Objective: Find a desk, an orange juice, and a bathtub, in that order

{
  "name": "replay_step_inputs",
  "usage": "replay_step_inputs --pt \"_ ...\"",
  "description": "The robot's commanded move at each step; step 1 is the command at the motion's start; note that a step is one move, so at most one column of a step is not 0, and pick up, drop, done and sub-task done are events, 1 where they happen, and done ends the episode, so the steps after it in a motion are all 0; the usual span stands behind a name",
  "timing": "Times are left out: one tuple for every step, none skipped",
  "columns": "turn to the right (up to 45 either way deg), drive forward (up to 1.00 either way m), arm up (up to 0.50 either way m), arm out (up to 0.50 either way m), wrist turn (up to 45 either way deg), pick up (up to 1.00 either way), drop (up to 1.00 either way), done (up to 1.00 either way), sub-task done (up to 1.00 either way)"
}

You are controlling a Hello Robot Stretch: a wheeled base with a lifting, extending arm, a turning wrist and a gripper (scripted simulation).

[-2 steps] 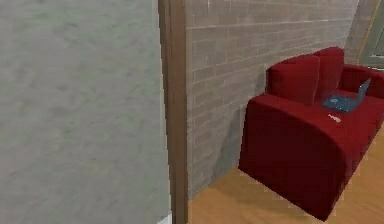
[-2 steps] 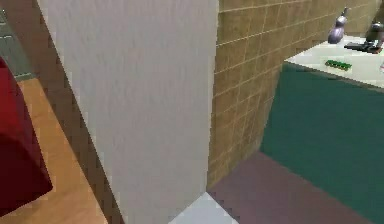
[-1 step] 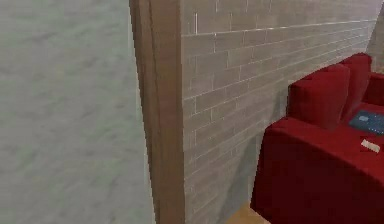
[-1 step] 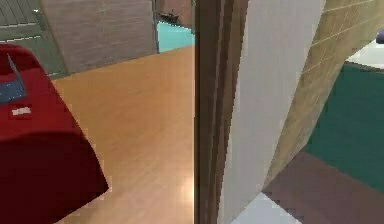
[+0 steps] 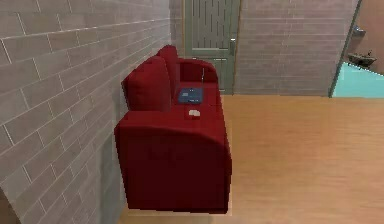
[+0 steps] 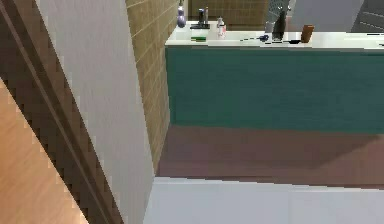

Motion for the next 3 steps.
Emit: replay_step_inputs --pt "24.0 0.00 0.00 0.00 0.0 0.00 0.00 0.00 0.00" --pt "0.0 0.55 0.00 0.00 0.0 0.00 0.00 0.00 0.00" --pt "15.0 0.00 0.00 0.00 0.0 0.00 0.00 0.00 0.00"
